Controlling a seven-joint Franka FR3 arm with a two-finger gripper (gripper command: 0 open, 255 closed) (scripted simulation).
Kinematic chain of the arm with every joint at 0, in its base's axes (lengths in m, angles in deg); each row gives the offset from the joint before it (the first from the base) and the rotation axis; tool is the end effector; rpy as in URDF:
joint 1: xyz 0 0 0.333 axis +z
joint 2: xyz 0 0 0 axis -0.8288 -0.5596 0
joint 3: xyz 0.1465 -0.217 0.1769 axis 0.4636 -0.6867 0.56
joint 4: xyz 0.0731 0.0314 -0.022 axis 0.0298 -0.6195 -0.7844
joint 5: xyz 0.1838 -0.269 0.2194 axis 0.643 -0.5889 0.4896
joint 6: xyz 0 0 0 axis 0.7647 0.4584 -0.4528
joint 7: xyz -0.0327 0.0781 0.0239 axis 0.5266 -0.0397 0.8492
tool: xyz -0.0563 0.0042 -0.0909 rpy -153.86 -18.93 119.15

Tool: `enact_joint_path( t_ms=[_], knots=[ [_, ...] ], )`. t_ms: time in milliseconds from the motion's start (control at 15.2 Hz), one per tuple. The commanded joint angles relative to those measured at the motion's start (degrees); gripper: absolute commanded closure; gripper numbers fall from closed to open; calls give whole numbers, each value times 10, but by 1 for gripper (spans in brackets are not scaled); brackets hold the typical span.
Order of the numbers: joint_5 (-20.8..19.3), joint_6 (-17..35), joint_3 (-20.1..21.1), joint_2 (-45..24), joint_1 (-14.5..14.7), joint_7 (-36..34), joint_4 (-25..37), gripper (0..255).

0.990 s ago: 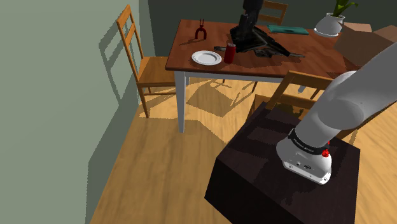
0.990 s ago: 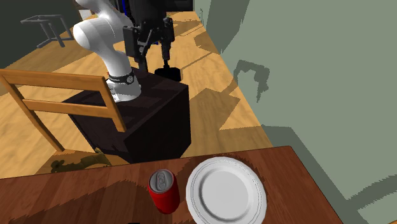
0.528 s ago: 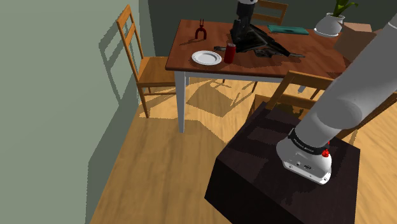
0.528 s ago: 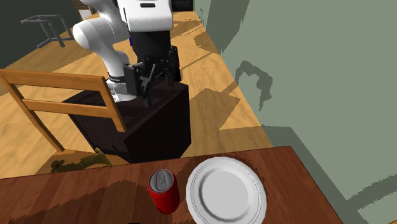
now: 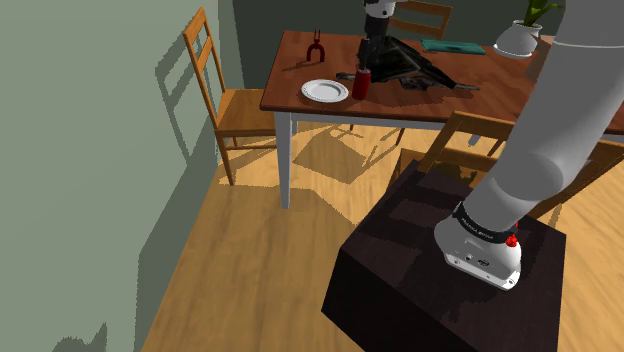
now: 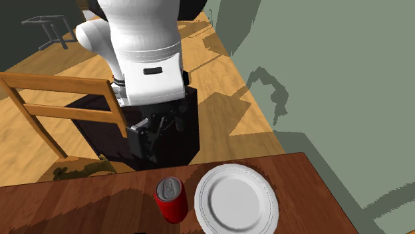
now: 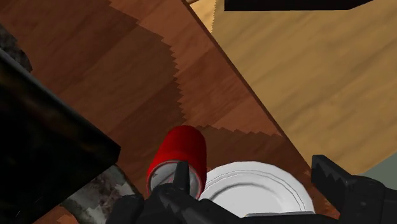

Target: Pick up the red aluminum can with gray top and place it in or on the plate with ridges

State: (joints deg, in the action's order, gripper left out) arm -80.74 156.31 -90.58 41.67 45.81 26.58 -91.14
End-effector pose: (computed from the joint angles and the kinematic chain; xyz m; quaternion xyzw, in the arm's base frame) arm 0.5493 -0.2924 0.4128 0.9996 0.0243 -0.0027 0.0110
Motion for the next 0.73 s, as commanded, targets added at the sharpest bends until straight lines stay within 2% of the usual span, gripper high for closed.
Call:
enact_joint_path(
  t_ms=[0,330,660],
  knots=[
    [20,-3,0,-48,-15,20,48,0],
    [59,-22,8,-161,-57,52,175,0],
    [65,9,11,-175,-59,55,157,0]
  ],
)
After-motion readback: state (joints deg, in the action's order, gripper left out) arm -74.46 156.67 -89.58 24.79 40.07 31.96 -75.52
